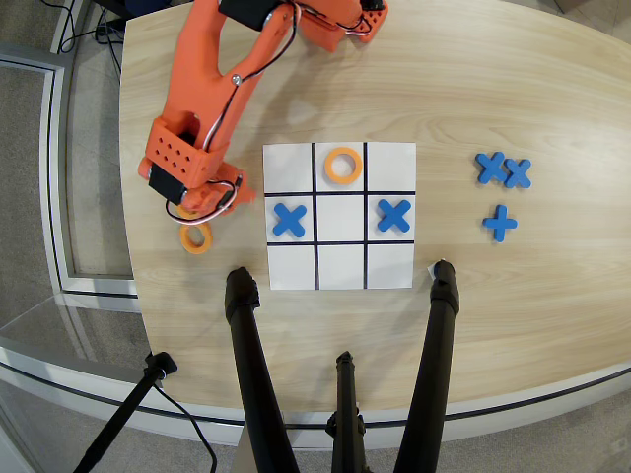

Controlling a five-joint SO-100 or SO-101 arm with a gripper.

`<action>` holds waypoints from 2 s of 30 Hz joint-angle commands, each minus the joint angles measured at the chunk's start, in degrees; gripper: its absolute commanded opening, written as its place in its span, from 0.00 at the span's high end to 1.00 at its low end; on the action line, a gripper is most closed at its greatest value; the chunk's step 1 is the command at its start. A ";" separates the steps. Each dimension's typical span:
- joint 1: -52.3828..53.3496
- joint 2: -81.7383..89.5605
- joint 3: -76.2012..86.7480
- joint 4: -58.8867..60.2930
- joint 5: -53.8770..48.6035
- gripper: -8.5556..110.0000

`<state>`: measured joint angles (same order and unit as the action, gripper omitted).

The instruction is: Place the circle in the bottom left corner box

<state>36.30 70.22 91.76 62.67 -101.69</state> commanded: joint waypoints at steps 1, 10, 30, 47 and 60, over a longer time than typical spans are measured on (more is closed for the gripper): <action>2.64 1.85 -0.35 3.16 -4.75 0.76; 9.93 0.53 -1.93 2.29 -14.33 0.76; 14.41 3.08 -5.89 4.83 -18.46 0.93; -35.16 52.56 15.03 28.21 16.08 0.93; -71.72 51.15 27.42 9.49 37.97 0.93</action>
<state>-33.13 125.33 119.53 75.76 -65.39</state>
